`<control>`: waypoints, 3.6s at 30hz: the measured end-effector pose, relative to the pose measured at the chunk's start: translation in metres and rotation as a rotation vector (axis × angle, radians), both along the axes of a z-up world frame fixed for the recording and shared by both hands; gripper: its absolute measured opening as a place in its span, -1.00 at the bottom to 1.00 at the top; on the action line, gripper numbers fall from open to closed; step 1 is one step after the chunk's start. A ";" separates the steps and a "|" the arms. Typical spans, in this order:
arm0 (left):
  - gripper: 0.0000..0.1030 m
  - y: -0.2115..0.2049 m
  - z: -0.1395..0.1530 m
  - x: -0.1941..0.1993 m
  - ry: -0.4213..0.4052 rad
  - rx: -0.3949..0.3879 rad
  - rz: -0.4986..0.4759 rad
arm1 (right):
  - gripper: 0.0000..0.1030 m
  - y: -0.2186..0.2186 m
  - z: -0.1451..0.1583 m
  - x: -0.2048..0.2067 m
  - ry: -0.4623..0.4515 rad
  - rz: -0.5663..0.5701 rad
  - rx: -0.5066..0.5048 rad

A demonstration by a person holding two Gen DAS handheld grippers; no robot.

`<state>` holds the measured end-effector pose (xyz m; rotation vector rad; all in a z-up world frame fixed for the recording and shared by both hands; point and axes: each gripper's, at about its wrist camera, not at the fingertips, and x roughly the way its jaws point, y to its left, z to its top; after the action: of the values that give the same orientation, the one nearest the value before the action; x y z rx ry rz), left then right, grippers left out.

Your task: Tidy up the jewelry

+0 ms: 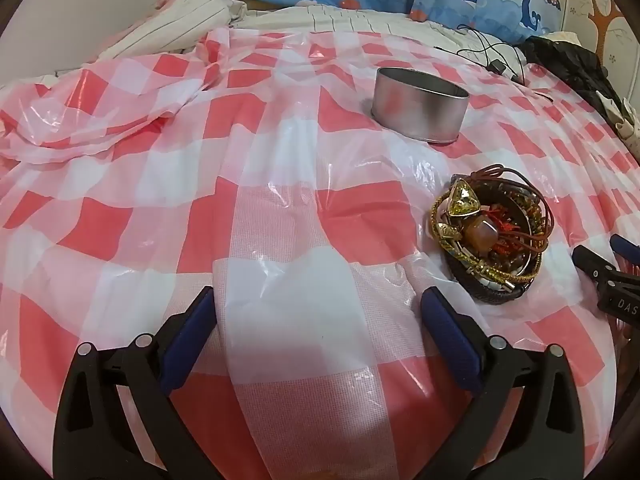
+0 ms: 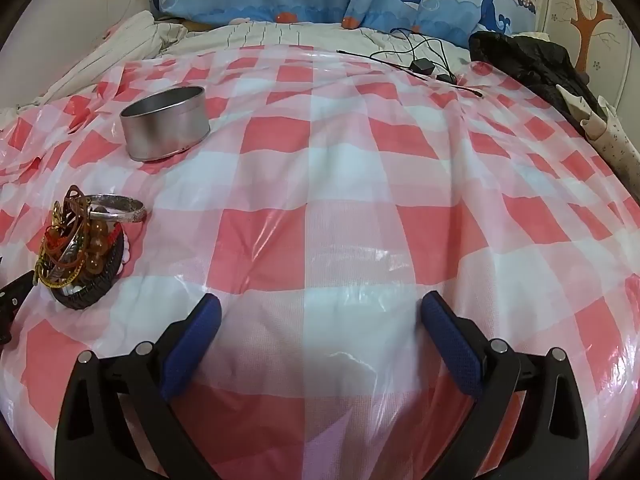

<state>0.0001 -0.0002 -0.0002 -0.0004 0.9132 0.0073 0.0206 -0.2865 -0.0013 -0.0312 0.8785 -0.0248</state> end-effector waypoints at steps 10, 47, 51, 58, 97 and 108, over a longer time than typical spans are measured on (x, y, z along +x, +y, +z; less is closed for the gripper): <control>0.88 0.000 0.000 0.000 -0.001 -0.002 0.000 | 0.86 0.001 0.000 0.000 -0.008 0.000 -0.015; 0.88 0.001 -0.003 0.003 0.008 -0.003 0.002 | 0.86 0.002 0.001 0.000 -0.013 0.000 -0.018; 0.88 0.001 -0.004 0.003 0.007 -0.002 0.002 | 0.86 0.002 0.001 0.000 -0.013 0.000 -0.018; 0.88 0.001 -0.003 0.003 0.007 -0.001 0.002 | 0.86 0.002 0.001 0.000 -0.014 0.000 -0.019; 0.88 0.000 -0.004 0.003 0.006 0.003 0.002 | 0.86 0.002 0.001 0.001 -0.005 -0.004 -0.036; 0.88 -0.002 0.028 -0.008 -0.125 -0.076 -0.084 | 0.86 -0.012 0.008 -0.002 -0.039 0.036 0.129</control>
<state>-0.0074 -0.0024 0.0273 -0.0326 0.7875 -0.1048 0.0181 -0.2989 0.0072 0.0736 0.8388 0.0644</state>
